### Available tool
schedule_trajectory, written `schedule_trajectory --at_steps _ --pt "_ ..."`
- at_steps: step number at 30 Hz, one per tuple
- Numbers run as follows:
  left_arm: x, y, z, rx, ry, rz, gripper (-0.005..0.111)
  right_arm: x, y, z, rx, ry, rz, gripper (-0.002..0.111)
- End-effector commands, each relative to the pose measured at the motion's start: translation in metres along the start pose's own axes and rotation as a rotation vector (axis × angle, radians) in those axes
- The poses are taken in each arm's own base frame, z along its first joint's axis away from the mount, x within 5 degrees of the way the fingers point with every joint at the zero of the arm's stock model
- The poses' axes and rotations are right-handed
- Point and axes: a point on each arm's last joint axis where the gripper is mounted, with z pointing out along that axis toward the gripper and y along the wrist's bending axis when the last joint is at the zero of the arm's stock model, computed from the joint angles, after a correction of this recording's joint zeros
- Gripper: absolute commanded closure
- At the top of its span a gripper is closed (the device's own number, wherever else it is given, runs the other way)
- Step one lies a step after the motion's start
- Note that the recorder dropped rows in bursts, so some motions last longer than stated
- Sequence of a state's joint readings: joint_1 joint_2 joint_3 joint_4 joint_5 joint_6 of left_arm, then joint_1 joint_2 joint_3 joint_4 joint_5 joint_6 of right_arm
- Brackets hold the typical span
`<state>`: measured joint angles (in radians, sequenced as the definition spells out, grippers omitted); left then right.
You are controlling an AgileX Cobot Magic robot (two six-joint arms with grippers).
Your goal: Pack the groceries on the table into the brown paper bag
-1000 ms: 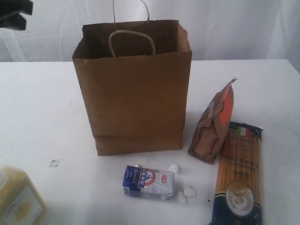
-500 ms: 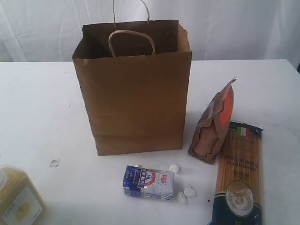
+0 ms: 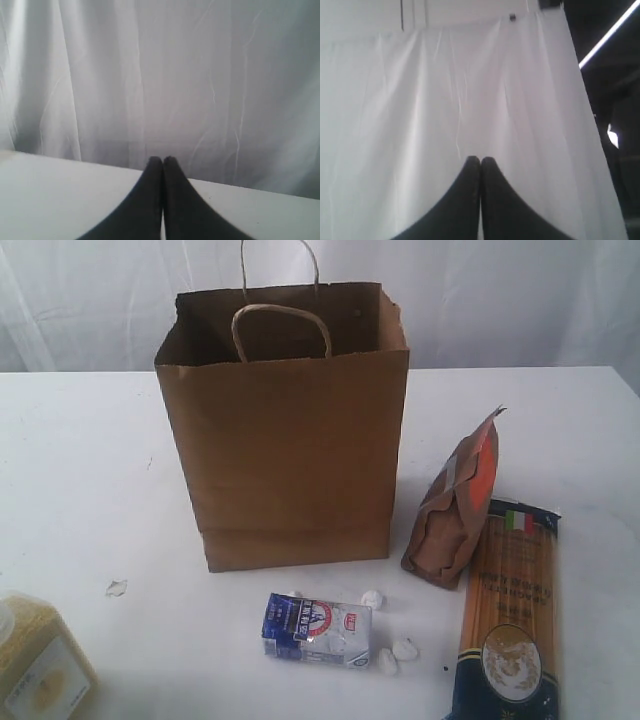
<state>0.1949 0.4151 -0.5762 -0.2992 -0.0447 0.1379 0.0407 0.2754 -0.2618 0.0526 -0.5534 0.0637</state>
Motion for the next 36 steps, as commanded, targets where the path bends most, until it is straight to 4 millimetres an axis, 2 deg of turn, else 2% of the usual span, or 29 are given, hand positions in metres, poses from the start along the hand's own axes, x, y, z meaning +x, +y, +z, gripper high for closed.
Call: schedule_trajectory --at_steps 1,2,4,6,8,10,11,13,16,20,23,26,32,36 --pt "0.038 0.006 0.006 -0.028 -0.005 -0.188 0.107 -0.043 0.026 0.054 -0.223 -0.074 -0.093 0.108" --pt "0.047 0.006 0.007 -0.028 -0.006 -0.167 0.107 -0.044 0.031 0.069 -0.27 -0.012 -0.119 0.108" --pt "0.063 0.004 0.007 0.004 0.033 -0.053 0.107 -0.028 0.031 0.094 -0.279 0.194 -0.197 0.108" --pt "0.073 -0.002 0.004 0.072 0.077 0.014 0.107 0.011 0.016 0.111 -0.168 0.481 -0.261 0.108" --pt "0.077 -0.007 -0.002 0.135 0.095 0.01 0.107 0.051 -0.005 0.116 0.025 0.725 -0.228 0.108" --pt "0.077 -0.01 -0.011 0.182 0.094 0.008 0.107 0.081 -0.025 0.111 0.223 0.943 -0.272 0.108" --pt "0.075 -0.01 -0.015 0.194 0.08 0.008 0.107 0.09 -0.032 0.108 0.295 1.022 -0.297 0.108" --pt "0.073 -0.01 -0.024 0.207 0.05 0.007 0.107 0.107 -0.039 0.099 0.347 1.192 -0.347 0.108" --pt "0.07 -0.009 -0.036 0.222 0.012 0.006 0.107 0.126 -0.036 0.084 0.173 1.462 -0.462 0.108" --pt "0.084 -0.01 -0.045 0.252 0.089 0.016 0.107 0.136 -0.019 0.06 -0.137 1.763 -0.404 0.108" --pt "0.106 -0.01 -0.043 0.256 0.174 0.018 0.107 0.136 -0.003 0.051 -0.263 1.841 -0.241 0.108" --pt "0.131 -0.008 -0.041 0.251 0.254 0.026 0.107 0.136 0.017 0.049 -0.42 1.826 -0.168 0.108" --pt "0.17 -0.006 -0.044 0.25 0.39 0.034 0.107 0.14 0.061 0.044 -0.706 1.747 -0.216 0.108" --pt "0.18 -0.005 -0.045 0.225 0.423 -0.058 0.107 0.155 0.08 0.044 -0.785 1.706 -0.26 0.108"
